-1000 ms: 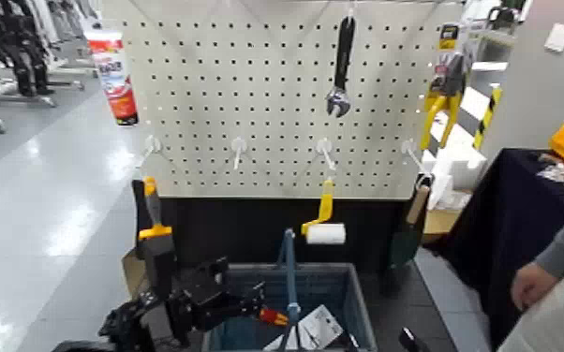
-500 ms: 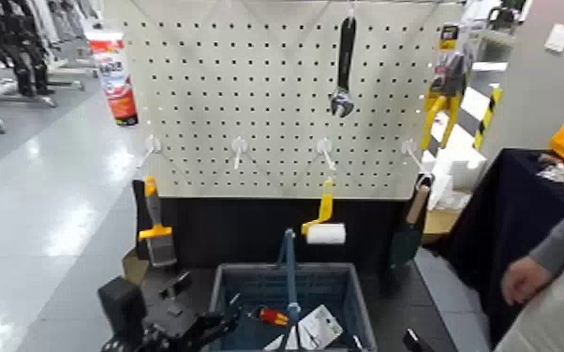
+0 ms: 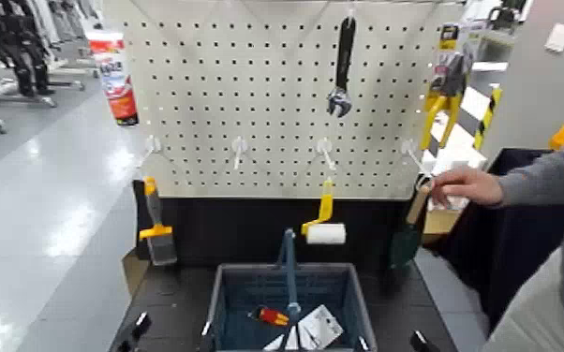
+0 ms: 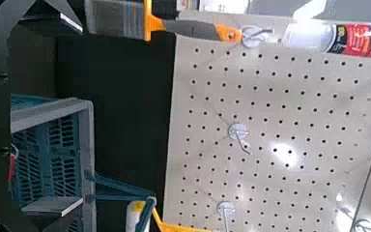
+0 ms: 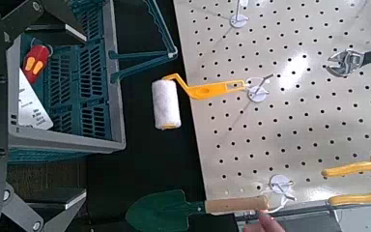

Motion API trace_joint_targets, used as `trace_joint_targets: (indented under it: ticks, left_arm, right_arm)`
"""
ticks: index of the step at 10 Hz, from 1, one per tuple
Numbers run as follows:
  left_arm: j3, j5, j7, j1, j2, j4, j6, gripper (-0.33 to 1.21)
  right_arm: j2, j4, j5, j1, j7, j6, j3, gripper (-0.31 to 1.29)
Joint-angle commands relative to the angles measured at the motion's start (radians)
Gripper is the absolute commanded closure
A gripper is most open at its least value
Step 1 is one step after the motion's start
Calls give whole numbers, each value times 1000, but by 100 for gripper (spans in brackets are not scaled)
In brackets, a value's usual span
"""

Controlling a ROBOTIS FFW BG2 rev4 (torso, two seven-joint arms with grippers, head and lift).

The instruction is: Put the blue scissors into the crate.

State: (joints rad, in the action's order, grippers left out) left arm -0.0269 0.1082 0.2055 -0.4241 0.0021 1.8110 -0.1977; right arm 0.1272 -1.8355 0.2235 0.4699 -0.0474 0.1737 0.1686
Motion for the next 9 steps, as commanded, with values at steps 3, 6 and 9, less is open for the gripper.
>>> trace_joint_targets:
  ticks: [3, 6, 9]
  left_arm:
    - [-18, -25, -31, -25, 9, 14, 11, 11]
    - [-19, -27, -26, -24, 12, 19, 27, 11]
    - [-19, -27, -20, -24, 13, 19, 34, 11]
  right_arm:
    - [-9, -31, -44, 26, 24, -11, -14, 16]
    - [-9, -45, -84, 29, 38, -16, -12, 16]
    - [-9, -102, -145, 41, 75, -92, -18, 17]
